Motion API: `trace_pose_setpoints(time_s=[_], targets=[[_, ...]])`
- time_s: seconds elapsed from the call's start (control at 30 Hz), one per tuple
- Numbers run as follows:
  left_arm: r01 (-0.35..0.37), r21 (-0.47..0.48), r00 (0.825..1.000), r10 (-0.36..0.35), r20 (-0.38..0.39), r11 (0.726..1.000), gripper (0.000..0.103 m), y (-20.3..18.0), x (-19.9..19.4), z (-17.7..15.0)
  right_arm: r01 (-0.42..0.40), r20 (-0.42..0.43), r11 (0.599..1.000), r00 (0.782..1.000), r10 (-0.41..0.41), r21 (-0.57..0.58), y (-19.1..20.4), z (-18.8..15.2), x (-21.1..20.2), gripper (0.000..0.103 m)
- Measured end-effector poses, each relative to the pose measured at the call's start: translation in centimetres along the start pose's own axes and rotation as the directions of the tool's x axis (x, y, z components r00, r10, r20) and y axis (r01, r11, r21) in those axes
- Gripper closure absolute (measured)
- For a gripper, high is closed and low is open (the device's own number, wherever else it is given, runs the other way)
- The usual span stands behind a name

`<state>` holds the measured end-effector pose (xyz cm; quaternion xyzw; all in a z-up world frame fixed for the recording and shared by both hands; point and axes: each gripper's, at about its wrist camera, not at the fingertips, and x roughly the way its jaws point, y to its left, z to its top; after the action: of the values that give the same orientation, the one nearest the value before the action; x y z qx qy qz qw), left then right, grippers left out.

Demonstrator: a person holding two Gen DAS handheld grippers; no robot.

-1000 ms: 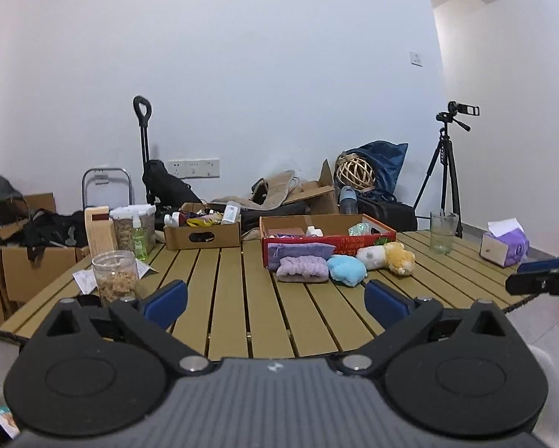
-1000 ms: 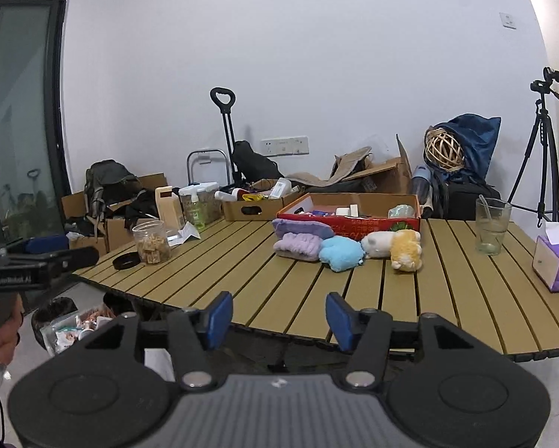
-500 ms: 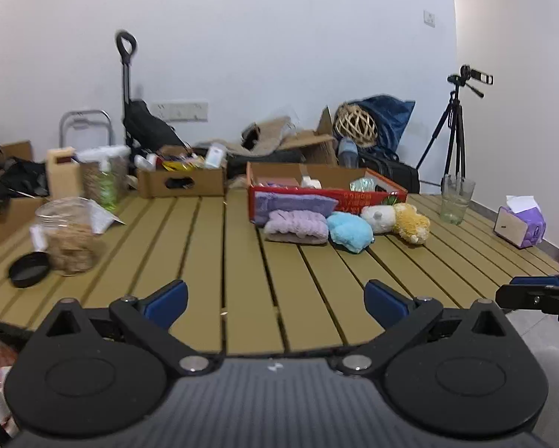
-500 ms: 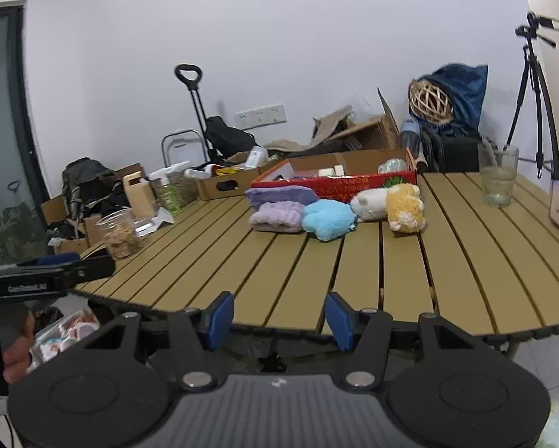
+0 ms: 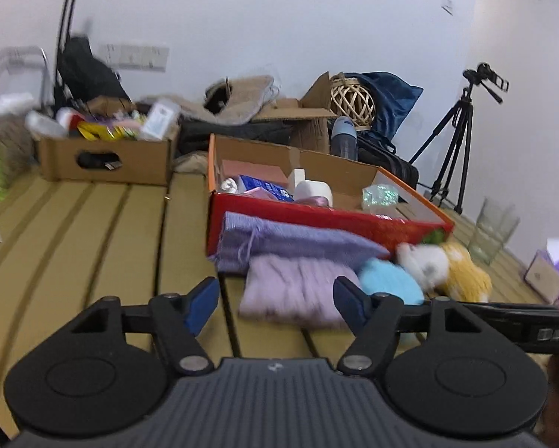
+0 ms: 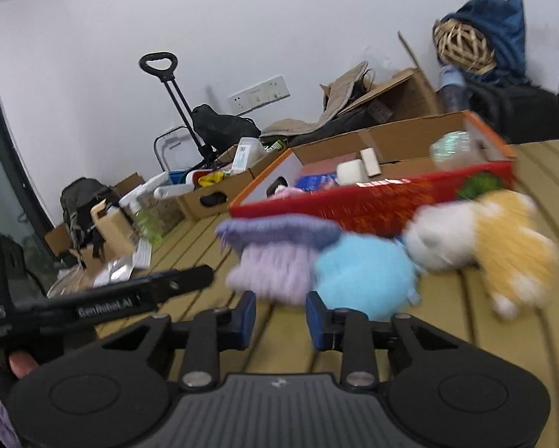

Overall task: Organize soft objects
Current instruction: 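Close both tools on the lilac fluffy towel, then carry the lilac towel into the cardboard box and open both tools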

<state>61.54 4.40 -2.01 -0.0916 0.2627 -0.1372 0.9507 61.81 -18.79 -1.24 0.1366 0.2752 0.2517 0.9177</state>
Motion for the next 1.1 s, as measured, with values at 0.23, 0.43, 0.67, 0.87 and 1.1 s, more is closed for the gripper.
trace_pose_setpoints(time_s=[0.23,0.43,0.67,0.87,1.1], targets=[[0.086,-0.222,0.987,-0.114,-0.117,0.971,0.065,4.1,4.5,-0.5,0.02,-0.056,0.998,0.998,-0.017,0.062,-1.7,0.8,7.5,0.071],[0.117,-0.202,0.986,-0.138,-0.095,0.972,0.085,3.8,3.9,-0.6,0.008,-0.045,0.997,0.999,-0.005,0.079,-2.0,0.9,8.3,0.069],[0.116,-0.172,0.993,-0.117,-0.001,0.978,0.088,0.6,-2.2,-0.1,-0.005,0.026,0.999,1.0,0.006,-0.033,1.1,0.2,4.1,0.084],[0.115,-0.207,0.993,-0.113,0.019,0.972,0.088,-3.2,-11.1,-3.4,-0.046,0.087,0.994,0.995,0.055,-0.102,4.7,-2.8,-4.9,0.085],[0.169,-0.129,0.986,-0.168,0.02,0.977,0.088,-9.5,-15.1,-5.7,-0.024,0.13,0.998,0.991,0.032,-0.063,4.0,-6.4,-14.3,0.085]])
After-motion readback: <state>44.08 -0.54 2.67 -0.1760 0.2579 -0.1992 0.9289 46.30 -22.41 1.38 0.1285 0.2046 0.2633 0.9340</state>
